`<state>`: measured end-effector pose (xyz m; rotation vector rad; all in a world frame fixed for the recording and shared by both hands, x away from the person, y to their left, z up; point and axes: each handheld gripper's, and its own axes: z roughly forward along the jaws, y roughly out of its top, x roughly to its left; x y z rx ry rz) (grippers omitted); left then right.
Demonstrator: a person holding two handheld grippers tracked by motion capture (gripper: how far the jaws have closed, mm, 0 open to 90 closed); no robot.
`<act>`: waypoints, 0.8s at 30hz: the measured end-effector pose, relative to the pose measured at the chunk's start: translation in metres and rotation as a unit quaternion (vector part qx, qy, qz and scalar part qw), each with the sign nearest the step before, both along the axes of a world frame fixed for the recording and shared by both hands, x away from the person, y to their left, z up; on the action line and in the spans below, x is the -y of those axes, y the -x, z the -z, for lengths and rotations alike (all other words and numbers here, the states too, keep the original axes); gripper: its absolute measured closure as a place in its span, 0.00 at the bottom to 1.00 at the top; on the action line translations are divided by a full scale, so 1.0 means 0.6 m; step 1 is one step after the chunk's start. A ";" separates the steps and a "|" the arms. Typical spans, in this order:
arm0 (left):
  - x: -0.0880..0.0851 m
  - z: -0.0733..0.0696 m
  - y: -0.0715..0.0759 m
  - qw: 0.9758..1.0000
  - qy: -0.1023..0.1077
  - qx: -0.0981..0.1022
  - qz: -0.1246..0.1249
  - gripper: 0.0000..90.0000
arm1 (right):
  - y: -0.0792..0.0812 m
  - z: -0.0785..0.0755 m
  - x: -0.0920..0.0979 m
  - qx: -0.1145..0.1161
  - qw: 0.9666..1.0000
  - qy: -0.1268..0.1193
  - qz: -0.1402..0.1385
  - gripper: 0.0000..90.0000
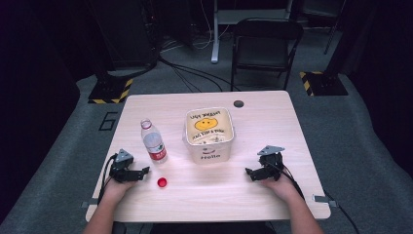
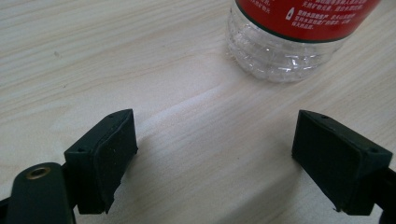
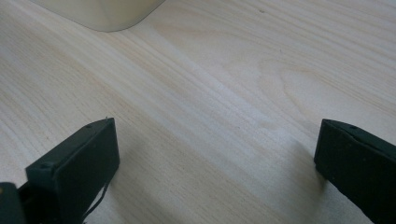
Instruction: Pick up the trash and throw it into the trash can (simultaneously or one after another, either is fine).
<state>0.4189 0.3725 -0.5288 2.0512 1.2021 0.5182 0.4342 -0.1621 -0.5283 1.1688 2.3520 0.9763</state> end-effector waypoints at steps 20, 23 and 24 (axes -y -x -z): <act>0.002 -0.012 -0.001 1.000 -0.016 -0.026 -0.003 0.25 | 0.007 0.000 0.002 0.002 1.000 0.002 -0.004 0.00; -0.002 -0.013 0.002 1.000 -0.010 -0.027 -0.003 0.28 | 0.007 0.000 0.002 0.003 1.000 0.002 -0.003 0.00; -0.004 -0.013 0.004 1.000 -0.011 -0.029 0.003 0.28 | 0.007 0.000 0.001 0.002 1.000 0.001 -0.001 0.00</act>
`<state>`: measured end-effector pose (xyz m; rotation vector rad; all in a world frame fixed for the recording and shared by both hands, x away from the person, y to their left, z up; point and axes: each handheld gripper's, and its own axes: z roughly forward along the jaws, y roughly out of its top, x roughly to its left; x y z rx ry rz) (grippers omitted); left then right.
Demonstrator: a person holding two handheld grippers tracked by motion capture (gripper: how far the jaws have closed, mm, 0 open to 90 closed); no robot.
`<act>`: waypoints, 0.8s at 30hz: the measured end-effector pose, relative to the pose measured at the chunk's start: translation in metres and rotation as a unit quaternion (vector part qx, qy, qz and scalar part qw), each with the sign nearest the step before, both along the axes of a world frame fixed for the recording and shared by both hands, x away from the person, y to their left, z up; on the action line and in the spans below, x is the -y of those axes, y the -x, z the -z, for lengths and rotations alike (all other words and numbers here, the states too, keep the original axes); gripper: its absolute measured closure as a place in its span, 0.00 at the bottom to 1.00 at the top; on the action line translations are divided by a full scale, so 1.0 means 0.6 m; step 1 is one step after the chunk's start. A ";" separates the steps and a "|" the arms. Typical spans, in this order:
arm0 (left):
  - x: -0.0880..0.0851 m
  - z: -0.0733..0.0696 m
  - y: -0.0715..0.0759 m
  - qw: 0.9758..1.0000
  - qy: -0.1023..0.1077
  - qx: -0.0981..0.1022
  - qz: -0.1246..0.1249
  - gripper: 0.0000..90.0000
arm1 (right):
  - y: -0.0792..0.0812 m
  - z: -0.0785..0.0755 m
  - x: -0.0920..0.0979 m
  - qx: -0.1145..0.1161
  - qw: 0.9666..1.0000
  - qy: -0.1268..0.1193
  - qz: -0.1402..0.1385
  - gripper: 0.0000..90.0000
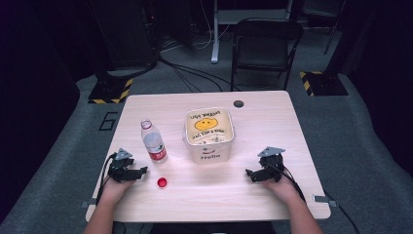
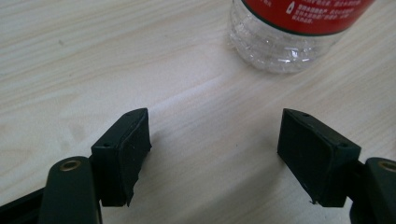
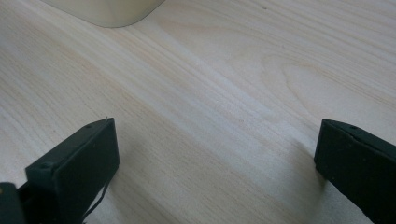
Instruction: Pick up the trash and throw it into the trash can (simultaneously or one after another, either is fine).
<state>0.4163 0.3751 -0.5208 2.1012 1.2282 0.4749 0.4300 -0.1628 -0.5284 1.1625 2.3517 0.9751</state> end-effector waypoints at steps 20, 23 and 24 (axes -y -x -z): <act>-0.015 -0.044 0.015 0.997 0.063 0.048 -0.015 0.22 | 0.006 0.000 0.000 -0.001 1.000 -0.001 0.009 0.00; -0.013 -0.050 0.016 0.997 0.057 0.045 -0.008 0.22 | 0.006 0.000 0.000 -0.001 1.000 -0.001 0.009 0.00; -0.013 -0.053 0.016 0.997 0.057 0.043 -0.006 0.22 | 0.006 0.000 0.000 -0.001 1.000 -0.001 0.009 0.00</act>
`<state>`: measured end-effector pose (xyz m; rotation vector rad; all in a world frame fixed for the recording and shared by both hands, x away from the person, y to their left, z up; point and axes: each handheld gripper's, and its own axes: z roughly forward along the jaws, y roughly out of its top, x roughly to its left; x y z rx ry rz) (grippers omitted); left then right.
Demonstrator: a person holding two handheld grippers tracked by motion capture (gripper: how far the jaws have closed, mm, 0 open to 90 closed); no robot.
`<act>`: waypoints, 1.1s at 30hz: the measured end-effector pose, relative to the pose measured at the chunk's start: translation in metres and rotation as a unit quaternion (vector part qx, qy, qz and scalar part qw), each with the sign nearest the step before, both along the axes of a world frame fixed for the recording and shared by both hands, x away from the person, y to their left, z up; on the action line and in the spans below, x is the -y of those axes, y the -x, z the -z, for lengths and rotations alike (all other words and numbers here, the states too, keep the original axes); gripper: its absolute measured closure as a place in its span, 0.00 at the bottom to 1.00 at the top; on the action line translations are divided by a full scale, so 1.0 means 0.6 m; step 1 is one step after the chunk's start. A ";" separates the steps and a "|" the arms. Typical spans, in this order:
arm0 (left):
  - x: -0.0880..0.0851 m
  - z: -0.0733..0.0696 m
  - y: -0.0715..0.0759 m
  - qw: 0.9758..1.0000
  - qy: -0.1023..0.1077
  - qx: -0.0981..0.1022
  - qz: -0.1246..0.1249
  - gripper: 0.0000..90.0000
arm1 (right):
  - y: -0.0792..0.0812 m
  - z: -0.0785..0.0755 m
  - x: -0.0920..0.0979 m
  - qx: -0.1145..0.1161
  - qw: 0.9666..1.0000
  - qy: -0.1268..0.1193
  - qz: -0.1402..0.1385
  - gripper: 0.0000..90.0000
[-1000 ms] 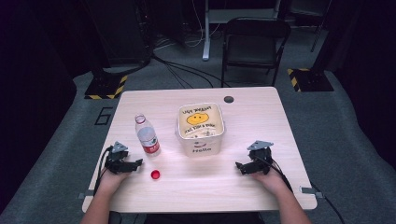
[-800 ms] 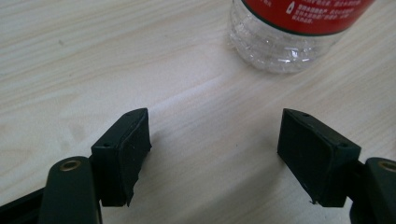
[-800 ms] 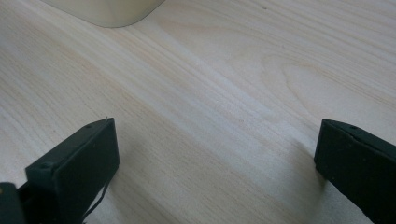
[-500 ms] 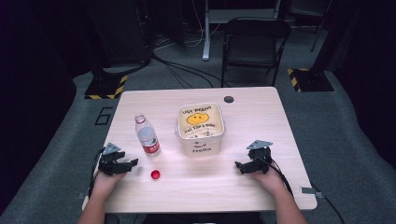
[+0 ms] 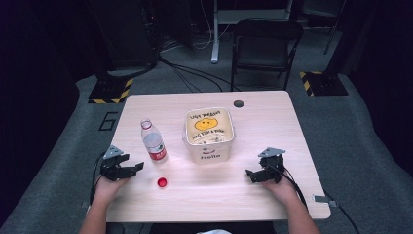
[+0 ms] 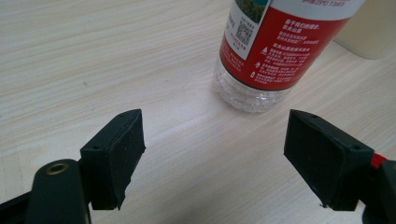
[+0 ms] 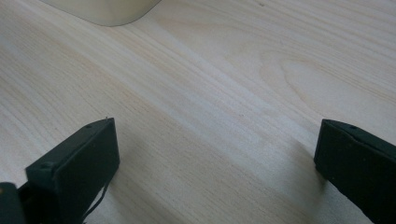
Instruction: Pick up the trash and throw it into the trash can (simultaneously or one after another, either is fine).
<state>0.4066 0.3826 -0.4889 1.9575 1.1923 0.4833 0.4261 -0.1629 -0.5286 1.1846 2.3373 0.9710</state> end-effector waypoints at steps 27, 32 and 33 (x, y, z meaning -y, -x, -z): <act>0.017 -0.071 -0.006 1.000 -0.010 0.021 0.017 0.16 | 0.001 0.000 -0.001 0.002 1.000 0.001 0.005 0.00; 0.027 -0.074 -0.008 0.999 -0.011 0.025 0.029 0.16 | 0.001 0.000 -0.001 0.001 1.000 0.000 0.005 0.00; 0.029 -0.075 -0.008 0.999 -0.012 0.024 0.032 0.16 | 0.001 0.000 0.000 0.002 1.000 0.001 0.005 0.00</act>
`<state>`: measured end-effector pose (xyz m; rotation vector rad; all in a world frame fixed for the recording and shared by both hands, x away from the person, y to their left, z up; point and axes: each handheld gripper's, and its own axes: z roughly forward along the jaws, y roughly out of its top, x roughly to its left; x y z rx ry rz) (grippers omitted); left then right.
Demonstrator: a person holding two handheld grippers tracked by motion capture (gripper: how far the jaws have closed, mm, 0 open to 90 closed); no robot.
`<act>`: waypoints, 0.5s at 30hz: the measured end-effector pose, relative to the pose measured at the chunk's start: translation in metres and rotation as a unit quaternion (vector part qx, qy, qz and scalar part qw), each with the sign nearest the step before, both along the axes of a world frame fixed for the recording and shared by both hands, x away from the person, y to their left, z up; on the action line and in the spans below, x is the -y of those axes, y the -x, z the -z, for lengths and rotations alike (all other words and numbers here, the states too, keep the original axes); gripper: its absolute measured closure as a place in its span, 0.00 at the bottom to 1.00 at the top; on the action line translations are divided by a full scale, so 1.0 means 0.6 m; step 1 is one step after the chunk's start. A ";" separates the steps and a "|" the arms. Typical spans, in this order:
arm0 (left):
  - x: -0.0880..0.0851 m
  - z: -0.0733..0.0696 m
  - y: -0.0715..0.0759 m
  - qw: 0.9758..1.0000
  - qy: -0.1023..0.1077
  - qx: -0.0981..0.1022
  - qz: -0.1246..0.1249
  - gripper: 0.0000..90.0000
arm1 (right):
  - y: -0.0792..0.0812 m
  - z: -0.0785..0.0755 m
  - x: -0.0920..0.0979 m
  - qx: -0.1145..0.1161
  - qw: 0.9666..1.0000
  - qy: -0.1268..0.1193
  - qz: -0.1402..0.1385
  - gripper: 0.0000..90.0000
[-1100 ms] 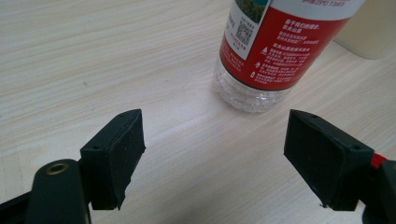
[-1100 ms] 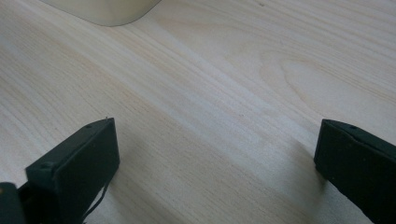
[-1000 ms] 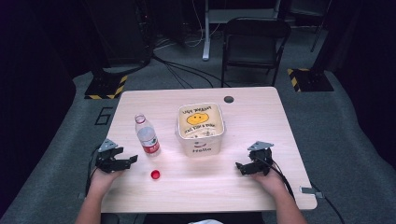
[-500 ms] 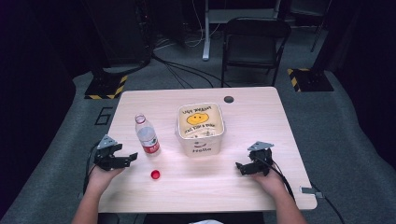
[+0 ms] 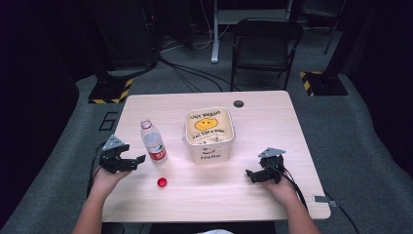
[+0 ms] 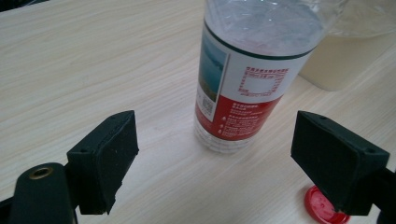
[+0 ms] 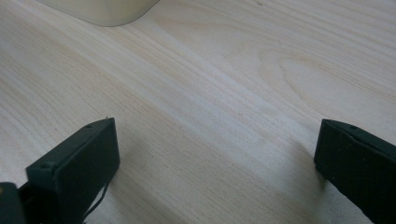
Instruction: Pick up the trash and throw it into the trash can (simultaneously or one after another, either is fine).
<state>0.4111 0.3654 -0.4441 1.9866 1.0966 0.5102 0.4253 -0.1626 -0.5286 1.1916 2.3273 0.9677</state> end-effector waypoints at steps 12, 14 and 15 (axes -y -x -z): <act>0.012 -0.006 0.003 1.000 0.004 0.010 0.003 0.13 | 0.001 0.000 0.000 0.000 1.000 0.001 0.003 0.00; 0.013 -0.007 0.002 1.000 0.003 0.012 0.005 0.12 | 0.002 0.000 -0.001 -0.001 1.000 0.000 0.005 0.00; 0.014 -0.008 0.001 1.000 0.004 0.012 0.003 0.10 | 0.002 0.000 -0.001 -0.001 1.000 0.000 0.005 0.00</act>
